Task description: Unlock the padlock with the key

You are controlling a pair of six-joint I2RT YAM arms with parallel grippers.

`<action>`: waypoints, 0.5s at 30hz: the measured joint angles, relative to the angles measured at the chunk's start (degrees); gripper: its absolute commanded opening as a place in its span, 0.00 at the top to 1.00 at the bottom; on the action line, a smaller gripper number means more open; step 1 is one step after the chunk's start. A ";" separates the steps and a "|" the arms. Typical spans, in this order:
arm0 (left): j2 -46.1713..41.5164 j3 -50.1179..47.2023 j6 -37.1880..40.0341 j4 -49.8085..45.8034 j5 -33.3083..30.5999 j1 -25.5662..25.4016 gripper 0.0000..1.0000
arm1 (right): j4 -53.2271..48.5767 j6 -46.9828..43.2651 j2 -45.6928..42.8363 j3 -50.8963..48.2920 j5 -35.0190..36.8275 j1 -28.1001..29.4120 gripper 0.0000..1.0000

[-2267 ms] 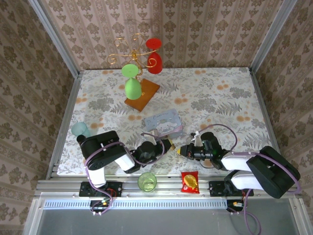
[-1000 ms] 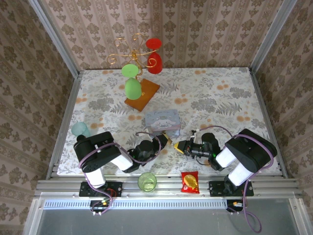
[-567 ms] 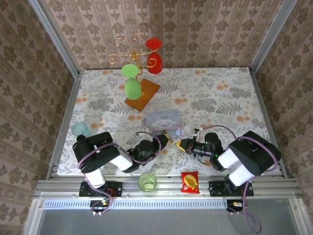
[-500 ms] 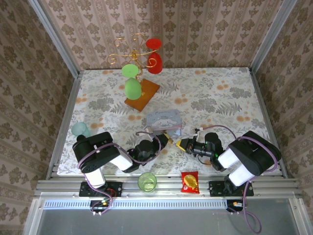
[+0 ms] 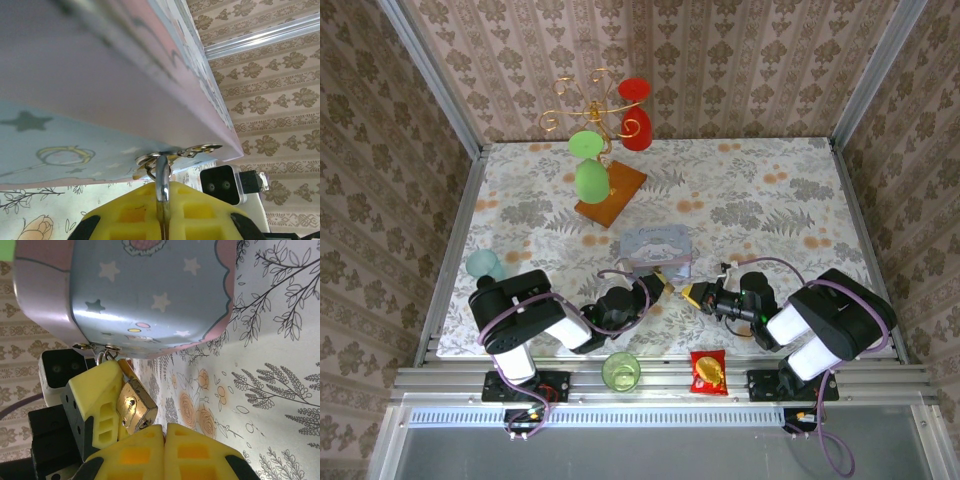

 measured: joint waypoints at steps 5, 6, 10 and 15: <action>0.04 1.20 -0.81 -0.11 -1.20 -0.15 1.00 | -1.42 0.50 -2.54 -0.11 3.15 1.29 1.00; 0.04 1.49 -0.98 -0.15 -1.42 -0.15 1.00 | -1.90 0.50 -3.26 -0.13 3.78 1.42 1.00; 0.46 2.56 -1.88 -0.15 -2.21 -0.13 1.00 | -3.76 0.85 -5.75 -0.20 6.71 2.23 1.00; 0.57 2.95 -2.60 -0.39 -2.75 -0.15 1.00 | -4.66 2.78 -6.71 -0.24 11.08 4.44 1.00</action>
